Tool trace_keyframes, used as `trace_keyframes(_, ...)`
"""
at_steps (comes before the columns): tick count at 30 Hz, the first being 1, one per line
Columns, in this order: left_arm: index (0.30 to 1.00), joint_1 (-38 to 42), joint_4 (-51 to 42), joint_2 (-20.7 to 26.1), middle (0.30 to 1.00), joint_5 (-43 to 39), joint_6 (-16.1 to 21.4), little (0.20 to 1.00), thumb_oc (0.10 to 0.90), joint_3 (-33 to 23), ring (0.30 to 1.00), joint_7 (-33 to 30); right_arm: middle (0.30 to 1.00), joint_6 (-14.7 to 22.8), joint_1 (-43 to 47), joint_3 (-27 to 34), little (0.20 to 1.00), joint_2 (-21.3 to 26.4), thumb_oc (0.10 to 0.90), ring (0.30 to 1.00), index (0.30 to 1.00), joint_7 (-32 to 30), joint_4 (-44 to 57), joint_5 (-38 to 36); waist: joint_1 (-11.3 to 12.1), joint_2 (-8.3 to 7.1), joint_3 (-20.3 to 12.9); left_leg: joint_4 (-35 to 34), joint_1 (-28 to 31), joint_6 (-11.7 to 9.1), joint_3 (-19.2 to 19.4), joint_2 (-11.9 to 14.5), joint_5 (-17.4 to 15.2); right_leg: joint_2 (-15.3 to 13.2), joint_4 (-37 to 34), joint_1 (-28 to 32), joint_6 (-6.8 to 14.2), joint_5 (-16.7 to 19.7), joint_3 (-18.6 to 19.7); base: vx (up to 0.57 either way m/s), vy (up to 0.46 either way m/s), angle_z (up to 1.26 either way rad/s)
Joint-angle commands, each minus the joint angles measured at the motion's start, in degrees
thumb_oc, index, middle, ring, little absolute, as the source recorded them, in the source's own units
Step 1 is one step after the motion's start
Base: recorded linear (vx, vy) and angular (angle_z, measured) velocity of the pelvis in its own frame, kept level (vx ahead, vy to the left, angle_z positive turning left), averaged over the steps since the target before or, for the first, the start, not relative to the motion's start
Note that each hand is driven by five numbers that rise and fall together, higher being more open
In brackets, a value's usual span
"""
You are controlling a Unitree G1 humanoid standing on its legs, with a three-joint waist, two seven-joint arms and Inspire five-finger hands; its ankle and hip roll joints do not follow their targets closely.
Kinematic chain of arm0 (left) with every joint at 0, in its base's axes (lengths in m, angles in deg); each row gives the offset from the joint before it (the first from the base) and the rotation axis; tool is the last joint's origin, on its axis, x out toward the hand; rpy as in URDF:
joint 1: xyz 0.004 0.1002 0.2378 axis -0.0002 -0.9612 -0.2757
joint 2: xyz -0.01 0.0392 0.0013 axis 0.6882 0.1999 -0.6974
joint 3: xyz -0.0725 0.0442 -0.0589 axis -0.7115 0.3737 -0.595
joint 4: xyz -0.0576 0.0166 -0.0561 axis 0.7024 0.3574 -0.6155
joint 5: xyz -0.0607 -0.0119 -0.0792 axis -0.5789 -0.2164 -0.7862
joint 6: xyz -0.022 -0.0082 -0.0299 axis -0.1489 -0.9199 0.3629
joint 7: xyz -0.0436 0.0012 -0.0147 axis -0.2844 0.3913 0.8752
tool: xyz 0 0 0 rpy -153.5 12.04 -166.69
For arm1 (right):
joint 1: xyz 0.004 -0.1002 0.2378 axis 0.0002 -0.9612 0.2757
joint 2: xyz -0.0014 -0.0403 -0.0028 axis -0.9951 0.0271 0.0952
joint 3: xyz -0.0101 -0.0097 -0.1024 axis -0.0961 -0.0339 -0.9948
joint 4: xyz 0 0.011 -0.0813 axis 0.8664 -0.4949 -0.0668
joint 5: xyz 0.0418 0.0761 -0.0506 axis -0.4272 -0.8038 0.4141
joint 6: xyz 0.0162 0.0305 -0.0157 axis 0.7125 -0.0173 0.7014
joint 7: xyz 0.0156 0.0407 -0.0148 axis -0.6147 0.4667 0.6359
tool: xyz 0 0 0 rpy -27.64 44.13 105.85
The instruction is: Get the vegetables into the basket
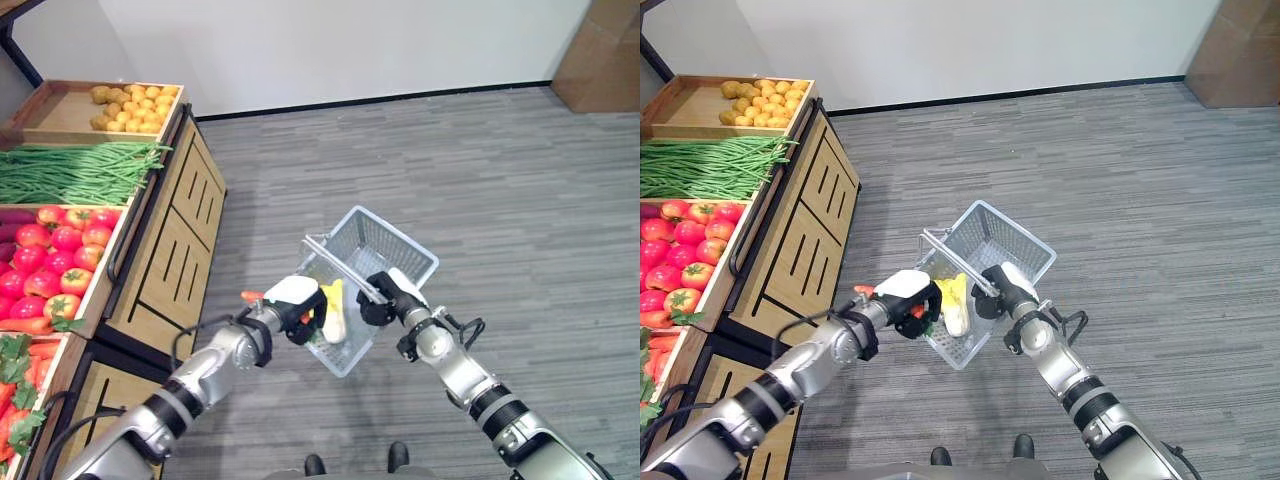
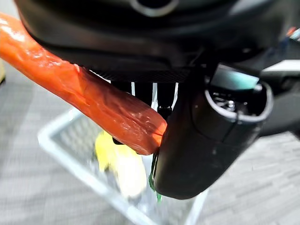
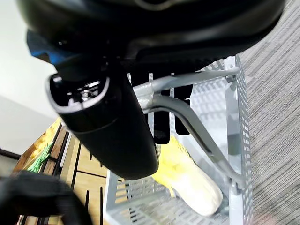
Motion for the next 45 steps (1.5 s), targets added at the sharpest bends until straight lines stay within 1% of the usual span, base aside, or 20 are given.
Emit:
trace_keyframes(1, 0.300, 8.48, 6.06, -1.48, 0.300, 4.79, -0.03, 0.300, 0.400, 1.00, 0.300, -3.55, 0.300, 9.97, 4.50, -0.18, 0.300, -1.56, 0.400, 0.300, 0.300, 1.45, 15.96, -6.61, -0.63, -1.92, -3.03, 4.62, 0.83, -0.12, -0.49, 0.78, -6.92, -2.89, 9.67, -2.01, 1.71, -7.09, 0.97, 0.03, -0.047, -0.11)
trace_keyframes(2, 0.300, 9.02, 9.37, -3.08, 0.300, 5.37, -0.43, 0.300, 0.400, 1.24, 0.300, -3.80, 0.300, 10.47, 3.23, -0.80, 0.300, -1.05, 0.400, 0.300, 0.300, 2.87, 19.51, -8.41, -1.16, -1.75, -2.88, 4.54, 0.82, -0.29, -0.15, 0.86, -6.77, -2.82, 9.83, -2.26, 1.70, -7.09, 1.18, 0.03, -0.036, -0.18)
trace_keyframes(5, 0.300, 10.18, 13.27, -5.25, 0.300, 6.18, -0.72, 0.300, 0.400, 2.18, 0.300, -4.31, 0.300, 11.20, 1.35, -1.98, 0.300, 0.28, 0.400, 0.300, 0.300, 4.66, 24.17, -10.74, -1.99, -1.46, -2.69, 4.34, 0.87, -0.48, 0.48, 1.07, -6.61, -2.63, 9.87, -2.69, 1.70, -7.01, 1.75, 0.02, -0.028, -0.33)
trace_keyframes(6, 0.300, 11.26, 14.96, -6.12, 0.300, 7.89, -0.92, 0.300, 0.400, 3.47, 0.300, -4.17, 0.300, 11.47, 1.11, -3.15, 0.300, 0.96, 0.400, 0.300, 0.300, 5.94, 26.45, -11.44, -2.61, -1.39, -2.43, 4.44, 0.81, -0.56, 0.95, 1.20, -6.59, -2.52, 10.02, -2.97, 1.64, -6.97, 2.08, 0.02, -0.025, -0.13)
trace_keyframes(7, 0.300, 11.69, 15.89, -6.65, 0.300, 7.71, -0.94, 0.300, 0.400, 3.46, 0.300, -4.56, 0.300, 11.55, 0.62, -3.70, 0.300, 1.16, 0.400, 0.300, 0.300, 6.64, 26.92, -12.59, -2.81, -1.36, -2.18, 4.56, 0.74, -0.60, 1.15, 1.28, -6.58, -2.48, 10.18, -3.18, 1.62, -6.97, 2.27, 0.01, -0.023, -0.06)
trace_keyframes(10, 0.300, 12.53, 16.95, -7.45, 0.300, 8.47, -0.63, 0.300, 0.400, 4.15, 0.300, -4.52, 0.300, 11.30, 0.62, -5.26, 0.300, 2.24, 0.400, 0.300, 0.300, 8.43, 28.32, -12.50, -3.09, -1.33, -1.88, 4.67, 0.75, -0.68, 1.46, 1.36, -6.65, -2.37, 10.29, -3.40, 1.60, -6.96, 2.67, 0.01, -0.013, -0.10)
trace_keyframes(14, 0.300, 13.55, 20.38, -9.43, 0.300, 9.93, -0.09, 0.300, 0.400, 6.12, 0.300, -4.81, 0.300, 11.55, -0.15, -8.30, 0.300, 2.68, 0.400, 0.300, 0.300, 11.37, 29.55, -19.72, -3.77, -1.27, -1.26, 5.13, 0.66, -0.80, 1.99, 1.50, -6.83, -2.28, 10.42, -3.61, 1.61, -6.90, 3.28, 0.00, -0.003, -0.02)
trace_keyframes(15, 0.580, 13.42, 21.59, -10.03, 0.580, 9.96, -0.15, 0.580, 0.600, 6.36, 0.580, -4.80, 0.300, 11.72, 0.07, -8.86, 0.300, 2.75, 0.400, 0.300, 0.300, 11.88, 29.89, -20.85, -3.89, -1.26, -1.16, 5.18, 0.63, -0.82, 2.10, 1.52, -6.82, -2.27, 10.33, -3.64, 1.62, -6.88, 3.38, 0.00, 0.000, 0.00)
trace_keyframes(16, 1.000, 13.18, 22.72, -10.57, 1.000, 10.50, -0.22, 1.000, 0.900, 6.84, 1.000, -4.48, 0.300, 11.79, 0.82, -9.42, 0.300, 3.26, 0.400, 0.300, 0.300, 12.15, 30.57, -20.56, -3.91, -1.30, -1.15, 5.23, 0.60, -0.81, 2.18, 1.55, -6.86, -2.29, 10.19, -3.62, 1.64, -6.84, 3.46, 0.00, 0.000, 0.00)
trace_keyframes(18, 1.000, 12.85, 24.70, -11.61, 1.000, 11.19, -0.09, 1.000, 0.900, 7.84, 1.000, -4.29, 0.300, 11.89, 1.91, -10.12, 0.300, 3.42, 0.400, 0.300, 0.300, 11.85, 30.53, -21.39, -4.00, -1.31, -1.15, 5.09, 0.73, -0.76, 2.43, 1.49, -6.93, -2.36, 9.85, -3.50, 1.68, -6.63, 3.59, 0.00, 0.000, 0.00)
trace_keyframes(24, 1.000, 12.39, 26.43, -12.76, 1.000, 10.59, -0.05, 1.000, 0.900, 7.54, 1.000, -4.86, 0.300, 11.90, 2.99, -10.60, 0.300, 3.30, 0.400, 0.300, 0.300, 11.40, 30.30, -21.71, -3.85, -1.15, -1.15, 4.07, 0.90, -0.71, 2.99, 1.19, -6.65, -2.46, 8.58, -3.43, 1.96, -5.68, 3.91, -0.02, 0.009, -0.06)
trace_keyframes(29, 1.000, 11.84, 26.87, -13.30, 1.000, 9.39, -0.06, 1.000, 0.900, 7.08, 1.000, -5.37, 0.300, 11.59, 3.74, -10.97, 0.300, 3.06, 0.400, 0.300, 0.300, 10.88, 28.57, -18.97, -3.54, -1.25, -1.54, 3.47, 0.86, -0.66, 3.39, 1.07, -6.40, -2.45, 7.33, -3.49, 2.18, -4.88, 4.14, -0.02, 0.006, -0.03)
trace_keyframes(34, 1.000, 11.01, 26.69, -13.32, 1.000, 7.38, -0.21, 1.000, 0.900, 6.00, 1.000, -5.78, 0.300, 10.69, 2.92, -10.77, 0.300, 2.88, 0.400, 0.300, 0.300, 10.15, 24.34, -15.22, -3.15, -1.45, -1.78, 3.71, 1.03, -0.63, 3.41, 1.18, -6.55, -2.36, 6.86, -3.03, 2.06, -4.75, 4.27, 0.00, 0.000, 0.00)
trace_keyframes(36, 1.000, 10.98, 26.65, -13.29, 1.000, 7.36, -0.22, 1.000, 0.900, 6.02, 1.000, -5.77, 0.300, 10.73, 2.90, -10.79, 0.300, 2.82, 0.400, 0.300, 0.300, 10.12, 24.26, -15.14, -3.16, -1.47, -1.79, 3.68, 1.07, -0.63, 3.41, 1.18, -6.54, -2.36, 6.82, -2.98, 2.06, -4.73, 4.25, 0.00, 0.000, 0.00)
trace_keyframes(37, 1.000, 10.35, 25.89, -13.04, 1.000, 5.76, -0.26, 1.000, 0.900, 5.30, 1.000, -6.05, 0.300, 10.23, 2.12, -10.25, 0.300, 2.89, 0.400, 0.300, 0.300, 9.55, 21.86, -12.76, -2.88, -1.49, -1.94, 3.59, 1.16, -0.65, 3.21, 1.21, -6.49, -2.35, 6.70, -2.75, 2.03, -4.77, 4.08, 0.00, 0.000, 0.00)
trace_keyframes(40, 1.000, 9.05, 24.26, -12.19, 1.000, 2.89, -0.36, 1.000, 0.900, 3.50, 1.000, -6.54, 0.300, 9.17, -0.28, -8.60, 0.300, 2.51, 0.400, 0.300, 0.300, 8.12, 16.52, -10.06, -2.45, -1.38, -2.21, 3.29, 1.33, -0.70, 2.78, 1.15, -6.37, -2.31, 6.31, -2.30, 1.99, -4.77, 3.62, 0.00, 0.000, 0.00)
trace_keyframes(41, 1.000, 7.94, 22.47, -11.10, 1.000, 1.19, -0.32, 1.000, 0.900, 2.29, 1.000, -6.37, 0.300, 8.80, -1.63, -7.22, 0.300, 2.68, 0.400, 0.300, 0.300, 7.14, 13.55, -7.66, -2.12, -1.37, -2.49, 3.05, 1.49, -0.74, 2.48, 1.12, -6.30, -2.30, 6.01, -1.98, 1.97, -4.77, 3.32, 0.00, 0.000, 0.00)
trace_keyframes(42, 1.000, 7.83, 22.28, -10.99, 1.000, 1.14, -0.37, 1.000, 0.900, 2.33, 1.000, -6.28, 0.300, 8.89, -1.68, -7.24, 0.300, 2.58, 0.400, 0.300, 0.300, 7.10, 13.43, -7.56, -2.13, -1.39, -2.54, 3.01, 1.52, -0.74, 2.44, 1.12, -6.29, -2.29, 5.96, -1.93, 1.97, -4.76, 3.27, 0.00, 0.000, 0.00)
trace_keyframes(44, 1.000, 5.94, 19.46, -9.32, 1.000, -1.51, -0.34, 1.000, 0.900, 0.42, 1.000, -6.24, 0.300, 8.23, -3.24, -5.22, 0.300, 2.90, 0.400, 0.300, 0.300, 5.85, 10.00, -4.13, -1.58, -1.36, -2.79, 2.72, 1.65, -0.75, 2.00, 1.08, -6.15, -2.34, 5.43, -1.42, 2.01, -4.58, 2.73, 0.00, -0.015, 0.12)
trace_keyframes(45, 1.000, 2.62, 17.22, -7.40, 1.000, -5.89, -0.25, 1.000, 0.900, -2.96, 1.000, -6.20, 0.300, 7.32, -5.63, -1.81, 0.300, 3.15, 0.400, 0.300, 0.300, 4.32, 5.48, -1.49, -0.98, -1.37, -3.02, 2.28, 1.59, -0.78, 1.55, 0.98, -5.86, -2.42, 4.78, -1.05, 2.01, -4.21, 2.19, 0.00, -0.018, 0.21)
